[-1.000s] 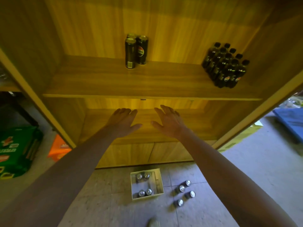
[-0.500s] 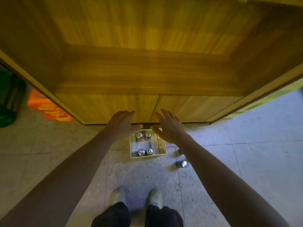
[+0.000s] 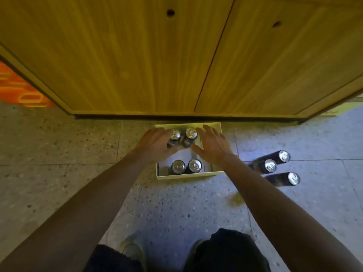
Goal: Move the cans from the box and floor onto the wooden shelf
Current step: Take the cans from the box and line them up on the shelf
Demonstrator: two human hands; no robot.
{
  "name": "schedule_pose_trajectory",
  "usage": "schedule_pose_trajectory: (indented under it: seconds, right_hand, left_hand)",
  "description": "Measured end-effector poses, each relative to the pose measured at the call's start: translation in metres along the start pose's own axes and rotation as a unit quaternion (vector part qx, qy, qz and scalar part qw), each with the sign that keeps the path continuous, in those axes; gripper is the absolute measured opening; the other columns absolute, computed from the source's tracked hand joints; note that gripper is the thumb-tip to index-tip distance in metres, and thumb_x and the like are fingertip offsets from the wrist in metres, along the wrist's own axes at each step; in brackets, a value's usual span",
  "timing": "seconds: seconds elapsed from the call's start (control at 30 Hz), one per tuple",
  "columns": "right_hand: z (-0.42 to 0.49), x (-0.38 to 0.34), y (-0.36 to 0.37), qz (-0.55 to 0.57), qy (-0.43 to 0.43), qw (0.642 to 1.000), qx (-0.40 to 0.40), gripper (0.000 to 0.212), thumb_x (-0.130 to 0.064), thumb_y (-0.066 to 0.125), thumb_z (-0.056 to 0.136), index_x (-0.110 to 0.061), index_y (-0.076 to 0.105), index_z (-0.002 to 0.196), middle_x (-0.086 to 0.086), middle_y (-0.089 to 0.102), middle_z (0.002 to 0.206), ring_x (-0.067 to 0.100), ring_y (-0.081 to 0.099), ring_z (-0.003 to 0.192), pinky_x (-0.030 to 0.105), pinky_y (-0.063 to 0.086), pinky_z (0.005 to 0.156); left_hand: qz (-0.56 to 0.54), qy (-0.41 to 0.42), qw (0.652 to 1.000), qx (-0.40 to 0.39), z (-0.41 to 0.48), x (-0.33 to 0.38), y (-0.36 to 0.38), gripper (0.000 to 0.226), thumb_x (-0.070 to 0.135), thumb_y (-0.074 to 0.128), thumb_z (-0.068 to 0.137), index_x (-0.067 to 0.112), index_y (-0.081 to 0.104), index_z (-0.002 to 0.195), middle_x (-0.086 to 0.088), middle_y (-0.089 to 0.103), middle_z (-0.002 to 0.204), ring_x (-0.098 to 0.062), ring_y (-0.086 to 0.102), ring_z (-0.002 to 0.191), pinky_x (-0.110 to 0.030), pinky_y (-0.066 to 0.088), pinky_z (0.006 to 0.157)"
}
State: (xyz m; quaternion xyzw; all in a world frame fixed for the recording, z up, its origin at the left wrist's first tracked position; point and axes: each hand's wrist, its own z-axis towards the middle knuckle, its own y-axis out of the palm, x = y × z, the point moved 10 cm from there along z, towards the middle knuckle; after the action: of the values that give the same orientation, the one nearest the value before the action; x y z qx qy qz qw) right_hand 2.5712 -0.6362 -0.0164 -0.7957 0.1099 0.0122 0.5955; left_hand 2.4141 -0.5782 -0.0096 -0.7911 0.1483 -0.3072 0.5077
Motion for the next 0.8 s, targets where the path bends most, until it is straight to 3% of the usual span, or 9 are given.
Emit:
schedule_pose_trajectory:
  seconds: [0.23, 0.43, 0.57, 0.8]
  right_hand:
    - [0.030, 0.012, 0.049, 0.024, -0.008, 0.998, 0.052, 0.067, -0.057, 0.050, 0.093, -0.021, 0.037, 0.148, 0.016, 0.041, 0.153, 0.039, 0.043, 0.135, 0.051, 0.041, 0.105]
    - [0.060, 0.019, 0.074, 0.084, -0.025, 0.991, 0.103, 0.058, -0.041, 0.067, 0.091, -0.017, 0.043, 0.138, 0.012, 0.057, 0.135, 0.035, 0.059, 0.116, 0.047, 0.054, 0.087]
    - [0.069, 0.029, 0.078, 0.171, -0.006, 0.971, 0.165, 0.052, -0.036, 0.074, 0.086, -0.017, 0.051, 0.128, 0.010, 0.064, 0.119, 0.031, 0.065, 0.099, 0.037, 0.054, 0.073]
    - [0.069, 0.036, 0.088, 0.283, 0.007, 0.945, 0.163, 0.058, -0.047, 0.071, 0.073, -0.021, 0.054, 0.122, 0.009, 0.063, 0.111, 0.032, 0.063, 0.092, 0.047, 0.054, 0.072]
  left_hand:
    - [-0.021, -0.034, 0.998, 0.043, 0.040, -0.030, 0.059, 0.066, 0.064, 0.056, 0.082, 0.024, 0.048, 0.133, -0.008, 0.058, 0.131, -0.029, 0.053, 0.120, -0.039, 0.046, 0.092]
    - [-0.126, -0.073, 0.983, 0.110, 0.077, -0.041, 0.085, 0.062, 0.046, 0.073, 0.072, 0.016, 0.054, 0.122, -0.009, 0.063, 0.121, -0.030, 0.060, 0.110, -0.041, 0.053, 0.084]
    - [-0.195, -0.076, 0.963, 0.171, 0.089, -0.049, 0.093, 0.056, 0.031, 0.079, 0.070, 0.009, 0.057, 0.116, -0.011, 0.065, 0.116, -0.029, 0.061, 0.107, -0.036, 0.049, 0.083]
    - [-0.234, -0.082, 0.950, 0.192, 0.089, -0.050, 0.091, 0.050, 0.028, 0.082, 0.067, 0.010, 0.058, 0.107, -0.009, 0.068, 0.106, -0.027, 0.064, 0.095, -0.030, 0.045, 0.072]
